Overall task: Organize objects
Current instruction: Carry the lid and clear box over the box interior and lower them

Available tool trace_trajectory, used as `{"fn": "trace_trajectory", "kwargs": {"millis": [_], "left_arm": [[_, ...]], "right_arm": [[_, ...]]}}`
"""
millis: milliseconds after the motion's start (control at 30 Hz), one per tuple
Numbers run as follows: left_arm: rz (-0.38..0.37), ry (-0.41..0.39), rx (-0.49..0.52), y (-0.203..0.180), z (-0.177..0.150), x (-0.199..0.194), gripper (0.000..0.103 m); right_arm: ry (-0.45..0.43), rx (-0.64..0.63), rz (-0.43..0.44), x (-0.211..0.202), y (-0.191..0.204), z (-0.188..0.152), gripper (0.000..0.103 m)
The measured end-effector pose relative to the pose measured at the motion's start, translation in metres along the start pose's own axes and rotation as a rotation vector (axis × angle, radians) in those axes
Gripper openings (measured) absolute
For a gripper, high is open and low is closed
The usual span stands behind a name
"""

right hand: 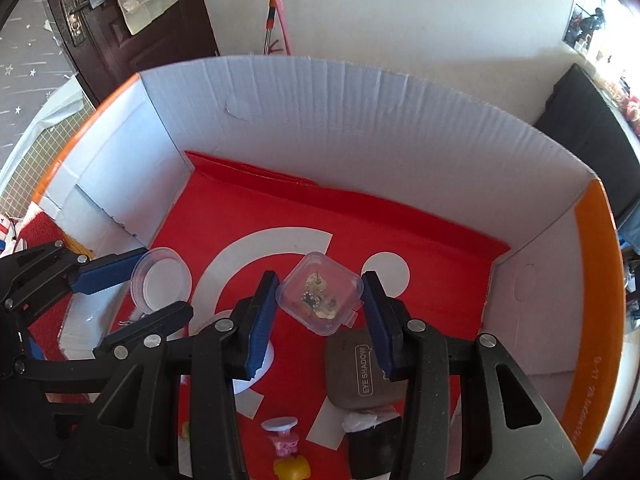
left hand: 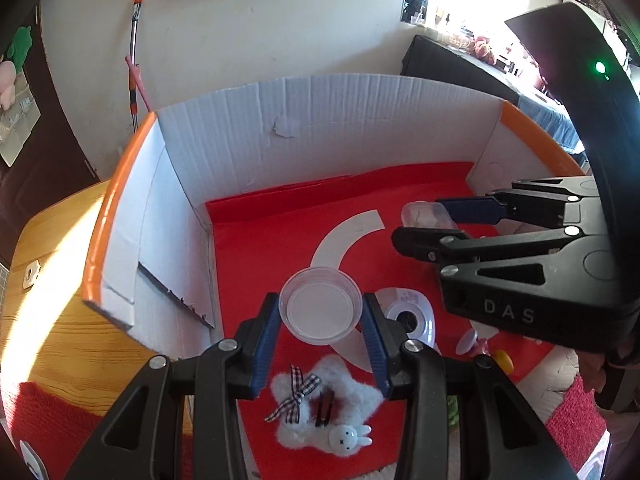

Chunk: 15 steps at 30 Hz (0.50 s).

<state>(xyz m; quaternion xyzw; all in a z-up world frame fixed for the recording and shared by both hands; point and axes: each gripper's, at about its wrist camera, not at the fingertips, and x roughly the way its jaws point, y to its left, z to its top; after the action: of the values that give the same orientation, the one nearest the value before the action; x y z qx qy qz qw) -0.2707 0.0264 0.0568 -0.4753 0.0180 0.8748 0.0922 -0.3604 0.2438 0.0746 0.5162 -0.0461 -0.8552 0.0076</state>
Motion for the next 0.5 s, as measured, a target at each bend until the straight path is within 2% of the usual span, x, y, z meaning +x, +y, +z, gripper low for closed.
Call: {"fn": "trace_trajectory", "kwargs": {"millis": [267, 500], "left_arm": [[0.024, 0.038, -0.011, 0.002, -0.001, 0.014, 0.042], [0.001, 0.064, -0.023, 0.009, -0.001, 0.025, 0.042]], "right_arm": [[0.052, 0.009, 0.023, 0.011, -0.003, 0.005, 0.041], [0.081, 0.002, 0.017, 0.017, -0.005, 0.007, 0.041]]}}
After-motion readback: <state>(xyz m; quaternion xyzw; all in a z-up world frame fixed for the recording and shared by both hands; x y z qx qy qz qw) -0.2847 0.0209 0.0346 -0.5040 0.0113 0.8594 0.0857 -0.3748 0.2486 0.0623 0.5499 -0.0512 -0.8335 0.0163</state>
